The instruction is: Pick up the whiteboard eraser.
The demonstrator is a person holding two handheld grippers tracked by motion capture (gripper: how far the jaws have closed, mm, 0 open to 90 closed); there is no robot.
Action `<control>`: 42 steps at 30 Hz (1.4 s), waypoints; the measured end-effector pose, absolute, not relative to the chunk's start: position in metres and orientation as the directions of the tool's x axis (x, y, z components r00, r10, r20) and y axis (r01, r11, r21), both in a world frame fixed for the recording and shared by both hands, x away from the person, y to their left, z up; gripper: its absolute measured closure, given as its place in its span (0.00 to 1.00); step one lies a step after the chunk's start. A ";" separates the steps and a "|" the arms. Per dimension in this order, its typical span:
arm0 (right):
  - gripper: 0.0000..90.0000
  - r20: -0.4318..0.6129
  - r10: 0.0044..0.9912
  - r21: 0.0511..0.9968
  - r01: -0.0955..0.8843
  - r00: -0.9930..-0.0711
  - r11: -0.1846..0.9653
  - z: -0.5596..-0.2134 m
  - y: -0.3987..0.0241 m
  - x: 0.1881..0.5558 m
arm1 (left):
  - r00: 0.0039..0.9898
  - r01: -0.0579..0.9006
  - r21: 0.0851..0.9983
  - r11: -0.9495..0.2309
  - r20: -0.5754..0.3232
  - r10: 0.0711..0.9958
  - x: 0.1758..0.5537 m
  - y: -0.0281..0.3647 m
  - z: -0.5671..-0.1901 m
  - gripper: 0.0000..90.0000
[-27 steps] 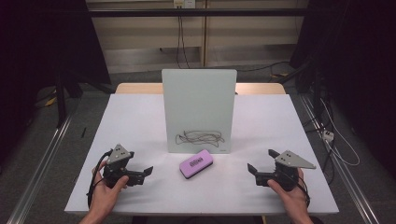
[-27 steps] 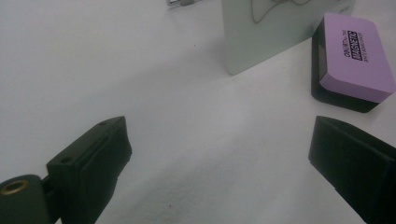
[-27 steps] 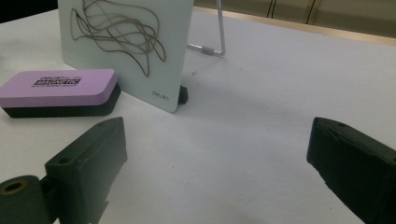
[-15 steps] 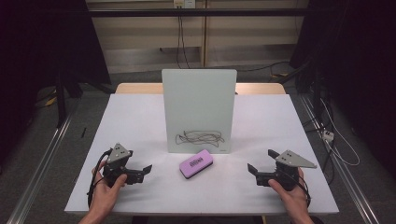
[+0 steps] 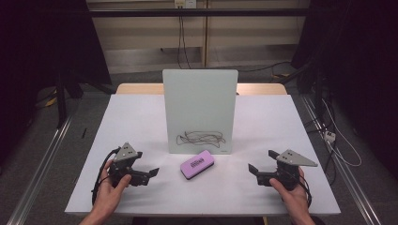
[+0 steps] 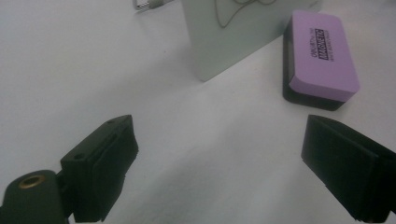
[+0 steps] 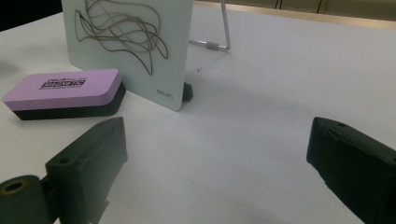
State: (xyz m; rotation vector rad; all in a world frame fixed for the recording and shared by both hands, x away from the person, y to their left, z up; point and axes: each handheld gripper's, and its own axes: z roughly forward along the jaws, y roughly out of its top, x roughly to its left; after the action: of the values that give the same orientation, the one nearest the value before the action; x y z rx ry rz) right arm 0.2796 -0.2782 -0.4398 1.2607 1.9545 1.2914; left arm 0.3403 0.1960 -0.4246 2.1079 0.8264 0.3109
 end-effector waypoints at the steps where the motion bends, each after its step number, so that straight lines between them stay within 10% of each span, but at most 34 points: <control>1: 0.05 0.091 0.882 0.893 0.430 -0.463 0.134 -0.440 -0.278 0.280 | 0.758 0.445 0.775 -0.449 -0.059 0.650 0.341 0.194 -0.423 0.14; 42: 0.07 0.062 0.860 0.883 0.430 -0.506 0.189 -0.438 -0.272 0.276 | 0.885 0.418 0.642 -0.643 -0.127 0.448 0.361 0.084 -0.391 0.12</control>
State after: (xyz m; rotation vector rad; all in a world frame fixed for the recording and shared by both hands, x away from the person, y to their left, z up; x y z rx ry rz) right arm 0.2761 -0.2723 -0.4382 1.2054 2.0195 1.2670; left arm 0.3610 0.0842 -0.3908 2.3488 0.6189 0.0563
